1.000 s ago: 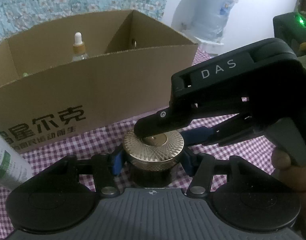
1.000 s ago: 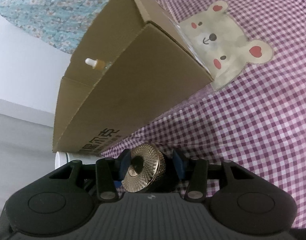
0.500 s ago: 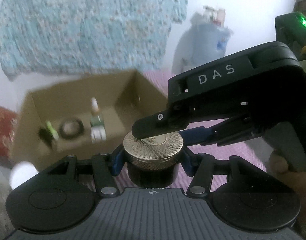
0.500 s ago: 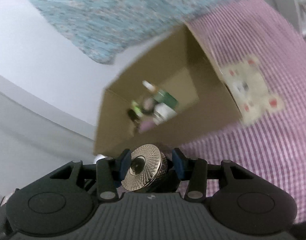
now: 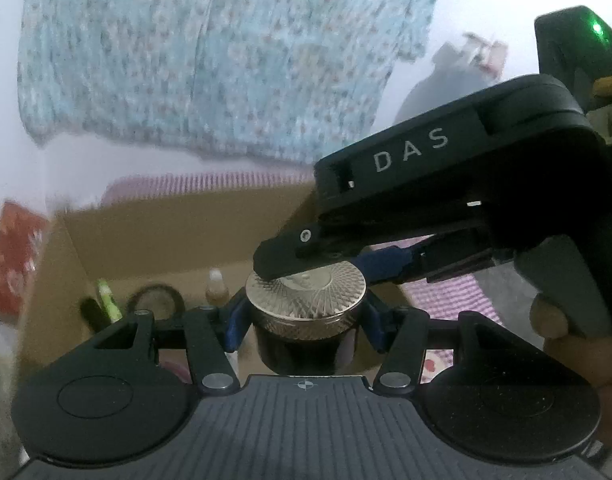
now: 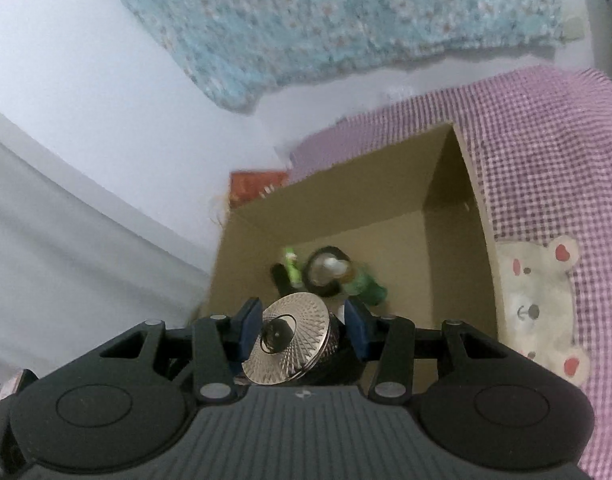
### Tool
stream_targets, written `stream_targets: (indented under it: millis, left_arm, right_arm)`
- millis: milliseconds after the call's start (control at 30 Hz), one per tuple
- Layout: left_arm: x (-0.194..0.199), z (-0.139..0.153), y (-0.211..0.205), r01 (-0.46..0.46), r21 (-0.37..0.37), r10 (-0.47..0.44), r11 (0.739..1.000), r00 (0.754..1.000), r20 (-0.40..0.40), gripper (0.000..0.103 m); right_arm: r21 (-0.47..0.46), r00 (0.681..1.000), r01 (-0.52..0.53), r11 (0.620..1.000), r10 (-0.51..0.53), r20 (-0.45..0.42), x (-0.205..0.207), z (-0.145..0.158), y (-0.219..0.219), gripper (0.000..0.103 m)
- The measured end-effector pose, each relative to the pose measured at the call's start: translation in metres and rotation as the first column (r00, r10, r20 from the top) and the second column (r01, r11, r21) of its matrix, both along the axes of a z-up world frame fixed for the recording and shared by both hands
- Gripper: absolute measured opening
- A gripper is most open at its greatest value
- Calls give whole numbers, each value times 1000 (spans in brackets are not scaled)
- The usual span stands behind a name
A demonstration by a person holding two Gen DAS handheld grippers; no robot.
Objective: Organize rigid objects
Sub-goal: 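Lower the gold round jar into the box and open the right tool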
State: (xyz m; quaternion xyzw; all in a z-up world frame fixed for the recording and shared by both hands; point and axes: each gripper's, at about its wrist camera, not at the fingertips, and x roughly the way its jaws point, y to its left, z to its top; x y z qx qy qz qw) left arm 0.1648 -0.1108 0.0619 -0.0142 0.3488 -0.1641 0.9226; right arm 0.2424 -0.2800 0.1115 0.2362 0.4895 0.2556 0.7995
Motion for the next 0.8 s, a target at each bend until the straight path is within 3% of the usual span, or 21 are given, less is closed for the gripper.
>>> stream_targets:
  millis: [200,500,800]
  left_arm:
    - [24,-27,2,-6,-29,3,1000,994,-110,56]
    - [32,-53,4,8,-57,-21,998,973,-232,56]
    - [35,-64,13,-5,-84,-20,996,956,-294,57]
  right_arm:
    - [-74,993,-70,995,63,-96,34,-33,12,48]
    - [-172,972,-168,971,134,-193,47,-60,29,47]
    - [-246,958,-243,938,193,-212,52,-68,43,48]
